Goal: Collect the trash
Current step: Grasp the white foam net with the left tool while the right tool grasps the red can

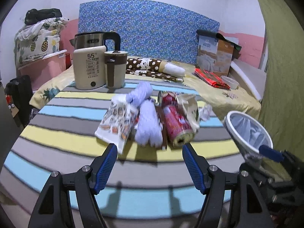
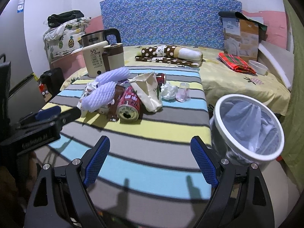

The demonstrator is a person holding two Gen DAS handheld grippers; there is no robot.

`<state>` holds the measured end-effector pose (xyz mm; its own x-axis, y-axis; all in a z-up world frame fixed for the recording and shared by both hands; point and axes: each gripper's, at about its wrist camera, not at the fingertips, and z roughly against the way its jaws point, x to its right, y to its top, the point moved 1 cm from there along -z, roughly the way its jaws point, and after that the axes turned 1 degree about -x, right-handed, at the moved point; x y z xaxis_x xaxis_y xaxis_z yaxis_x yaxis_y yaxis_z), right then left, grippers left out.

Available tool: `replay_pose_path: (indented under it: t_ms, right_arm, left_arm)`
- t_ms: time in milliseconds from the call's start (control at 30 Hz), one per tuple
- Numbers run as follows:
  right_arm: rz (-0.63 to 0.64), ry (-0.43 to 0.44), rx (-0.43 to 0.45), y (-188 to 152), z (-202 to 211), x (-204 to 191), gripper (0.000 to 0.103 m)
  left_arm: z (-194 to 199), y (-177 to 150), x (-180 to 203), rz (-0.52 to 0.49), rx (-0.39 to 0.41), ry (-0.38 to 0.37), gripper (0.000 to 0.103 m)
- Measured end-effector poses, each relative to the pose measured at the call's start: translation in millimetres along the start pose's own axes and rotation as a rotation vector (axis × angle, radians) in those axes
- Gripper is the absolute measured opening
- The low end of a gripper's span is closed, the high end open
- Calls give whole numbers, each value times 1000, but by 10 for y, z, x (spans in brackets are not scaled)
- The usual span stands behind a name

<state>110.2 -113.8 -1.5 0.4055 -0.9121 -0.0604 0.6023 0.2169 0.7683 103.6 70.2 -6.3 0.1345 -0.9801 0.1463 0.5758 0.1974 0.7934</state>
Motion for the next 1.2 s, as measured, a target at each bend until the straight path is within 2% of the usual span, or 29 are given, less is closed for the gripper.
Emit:
replay_pose_path:
  t_ms: [167, 400, 533, 767, 967, 1067, 1133, 1200]
  right_arm:
    - [2, 8, -7, 98, -128, 20, 87]
    - [-12, 38, -35, 201, -336, 36, 87]
    - [-24, 69, -55, 257, -453, 17, 87]
    - [-42, 135, -101, 324, -698, -103, 86]
    - [-57, 150, -142, 308, -887, -175, 83]
    - [-70, 142, -162, 294, -951, -173, 76]
    - [-91, 150, -177, 306, -996, -146, 60]
    - [-109, 159, -182, 301, -992, -129, 55]
  left_arm:
    - [-330, 167, -17, -8, -23, 3, 70]
    - [-620, 130, -38, -21, -71, -15, 35]
    - [-651, 63, -104, -2, -78, -33, 28]
    - [-499, 9, -264, 50, -48, -56, 26]
    - [-402, -19, -352, 74, -34, -65, 26]
    - [-416, -16, -370, 81, -35, -73, 26]
    - [-426, -19, -383, 83, -38, -77, 25]
    - [-430, -25, -385, 81, -39, -80, 25]
